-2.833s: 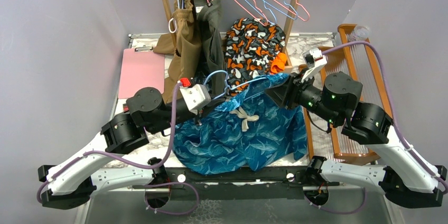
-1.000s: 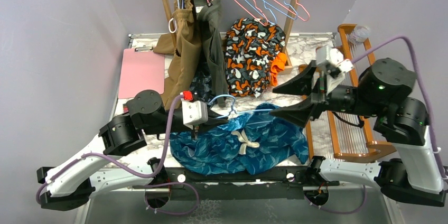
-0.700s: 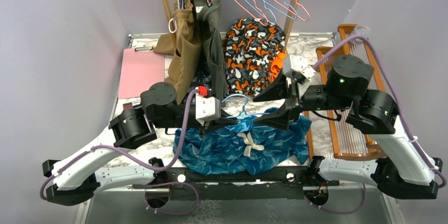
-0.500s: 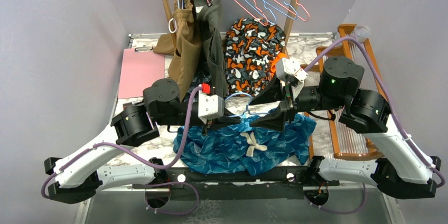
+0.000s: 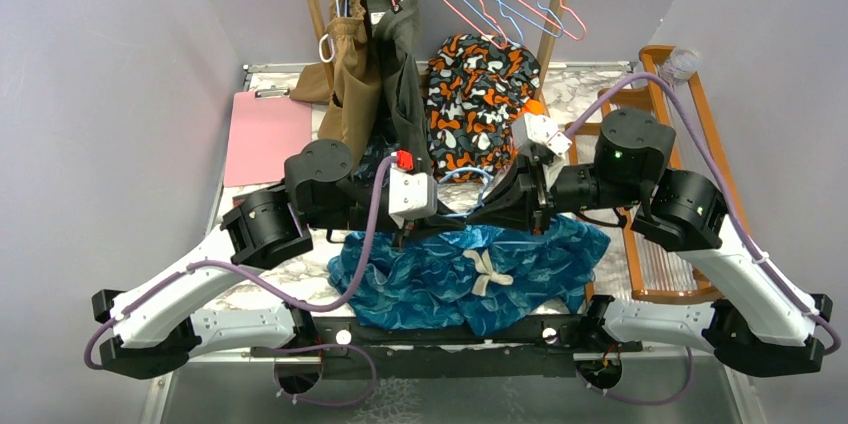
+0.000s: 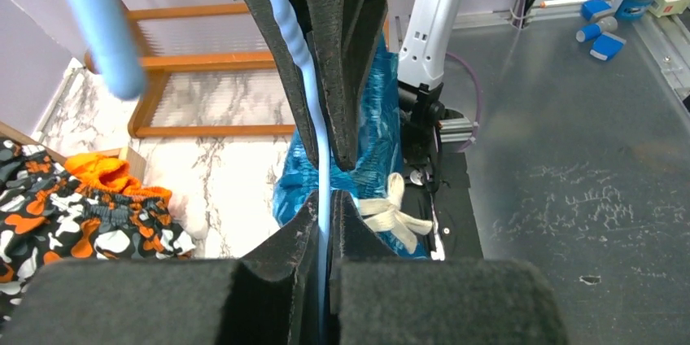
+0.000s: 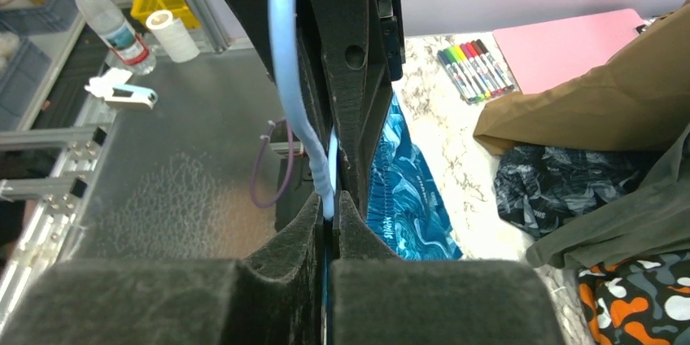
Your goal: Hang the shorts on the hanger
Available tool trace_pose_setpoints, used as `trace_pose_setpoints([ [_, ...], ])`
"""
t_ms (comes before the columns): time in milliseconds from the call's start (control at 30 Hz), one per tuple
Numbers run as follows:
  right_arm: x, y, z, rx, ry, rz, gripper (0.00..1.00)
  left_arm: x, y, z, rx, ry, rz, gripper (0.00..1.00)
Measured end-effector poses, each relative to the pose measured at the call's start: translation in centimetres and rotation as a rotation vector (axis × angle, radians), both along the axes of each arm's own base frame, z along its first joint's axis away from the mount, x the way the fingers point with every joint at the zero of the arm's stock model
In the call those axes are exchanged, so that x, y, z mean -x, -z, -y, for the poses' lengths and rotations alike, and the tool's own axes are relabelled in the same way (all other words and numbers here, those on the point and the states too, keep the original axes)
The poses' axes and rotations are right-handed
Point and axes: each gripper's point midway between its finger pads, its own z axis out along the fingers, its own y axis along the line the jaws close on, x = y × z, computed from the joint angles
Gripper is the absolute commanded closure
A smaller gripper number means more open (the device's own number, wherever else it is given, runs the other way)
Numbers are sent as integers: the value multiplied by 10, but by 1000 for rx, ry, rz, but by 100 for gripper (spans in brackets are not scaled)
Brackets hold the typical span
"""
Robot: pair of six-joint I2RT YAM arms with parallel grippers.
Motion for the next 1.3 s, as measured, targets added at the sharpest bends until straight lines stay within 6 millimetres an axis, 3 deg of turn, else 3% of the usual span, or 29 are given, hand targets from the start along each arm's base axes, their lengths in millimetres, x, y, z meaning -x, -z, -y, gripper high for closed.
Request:
trace_pose_setpoints([
  [67, -1, -3, 1, -12, 9, 5, 99, -1, -4, 0, 5, -2, 9, 56],
  [133, -1, -6, 3, -19, 24, 9, 99, -2, -17, -1, 32, -10, 34, 37],
  [233, -3, -13, 9, -37, 54, 20, 99, -1, -42, -11, 93, -31, 68, 27],
  [400, -2, -43, 25, -107, 110, 65, 99, 5, -86, -47, 218, -99, 135, 24],
  [567, 7, -80, 45, -186, 136, 114, 99, 9, -115, -83, 315, -179, 193, 26],
  [733, 15, -103, 57, -236, 135, 139, 99, 2, -127, -93, 342, -238, 221, 30],
  [1033, 13, -101, 53, -219, 137, 118, 99, -11, -123, -94, 317, -302, 228, 24],
  [1200, 9, -97, 47, -196, 137, 104, 99, -6, -147, -93, 358, -278, 248, 20],
  [1300, 5, -87, 41, -170, 137, 89, 99, 0, -157, -81, 375, -217, 256, 18],
])
